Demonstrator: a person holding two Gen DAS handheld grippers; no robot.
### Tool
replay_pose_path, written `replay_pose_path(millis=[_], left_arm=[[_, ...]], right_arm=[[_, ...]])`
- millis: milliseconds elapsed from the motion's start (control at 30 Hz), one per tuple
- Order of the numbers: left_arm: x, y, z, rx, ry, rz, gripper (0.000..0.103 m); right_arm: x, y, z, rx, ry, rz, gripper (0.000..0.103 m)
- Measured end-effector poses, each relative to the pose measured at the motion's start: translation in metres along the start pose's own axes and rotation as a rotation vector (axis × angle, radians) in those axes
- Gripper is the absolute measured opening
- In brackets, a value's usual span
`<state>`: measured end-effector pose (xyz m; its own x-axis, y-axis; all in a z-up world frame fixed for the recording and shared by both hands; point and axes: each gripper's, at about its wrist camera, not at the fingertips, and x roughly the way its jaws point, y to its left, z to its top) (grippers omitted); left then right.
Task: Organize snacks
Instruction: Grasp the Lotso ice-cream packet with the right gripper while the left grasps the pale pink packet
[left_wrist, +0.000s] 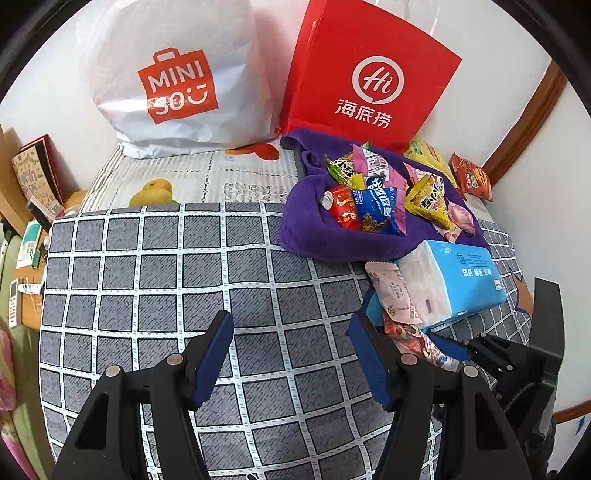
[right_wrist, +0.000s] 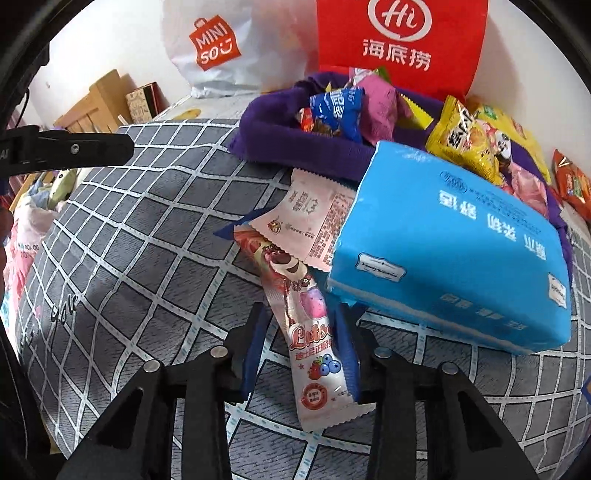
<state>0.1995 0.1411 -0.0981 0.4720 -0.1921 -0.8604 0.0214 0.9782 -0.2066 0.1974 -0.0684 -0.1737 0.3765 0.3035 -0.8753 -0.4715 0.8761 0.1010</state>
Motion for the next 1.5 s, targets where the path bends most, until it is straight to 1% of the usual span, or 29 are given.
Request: replay_pose_path(millis=[67, 133, 300, 433, 500, 533, 733, 867, 1000, 1200, 1267, 1500], left_arm=[[0.001, 0.001, 0.000, -0.003, 0.002, -0.002, 0.063], [0.001, 0.002, 0.000, -0.008, 0.003, -0.007, 0.063], [0.003, 0.000, 0.000, -0.007, 0.006, -0.013, 0.063], [0.003, -0.001, -0.001, -0.005, 0.007, -0.010, 0.063], [0.003, -0.001, -0.001, -0.009, 0.006, -0.008, 0.063], [0.003, -0.001, 0.000, -0.012, 0.006, -0.007, 0.063], [0.006, -0.003, 0.003, -0.029, 0.009, -0.002, 0.063], [0.013, -0.019, 0.005, -0.021, 0.016, -0.014, 0.063], [0.023, -0.043, 0.009, 0.003, 0.019, -0.039, 0.063], [0.051, -0.077, 0.013, 0.049, 0.055, -0.033, 0.063], [0.059, -0.083, 0.013, 0.057, 0.070, -0.033, 0.063], [0.085, -0.099, 0.014, 0.090, 0.105, -0.015, 0.063]], right_arm=[[-0.002, 0.000, -0.002, 0.003, 0.006, 0.019, 0.027], [-0.003, -0.001, -0.005, 0.006, 0.014, 0.039, 0.027], [-0.002, 0.003, -0.004, -0.008, -0.001, 0.022, 0.028], [0.002, 0.004, 0.000, 0.009, -0.039, 0.010, 0.028], [0.003, 0.005, 0.001, 0.010, -0.047, 0.003, 0.022], [0.002, 0.006, 0.001, 0.002, -0.052, -0.002, 0.021], [-0.011, 0.007, -0.013, -0.022, -0.058, 0.033, 0.019], [-0.028, 0.005, -0.027, -0.022, -0.086, 0.052, 0.018], [-0.047, -0.008, -0.040, 0.000, -0.112, 0.049, 0.019], [-0.069, -0.047, -0.059, 0.070, -0.155, -0.013, 0.019], [-0.072, -0.065, -0.068, 0.104, -0.158, -0.050, 0.019], [-0.078, -0.112, -0.088, 0.192, -0.162, -0.104, 0.019]])
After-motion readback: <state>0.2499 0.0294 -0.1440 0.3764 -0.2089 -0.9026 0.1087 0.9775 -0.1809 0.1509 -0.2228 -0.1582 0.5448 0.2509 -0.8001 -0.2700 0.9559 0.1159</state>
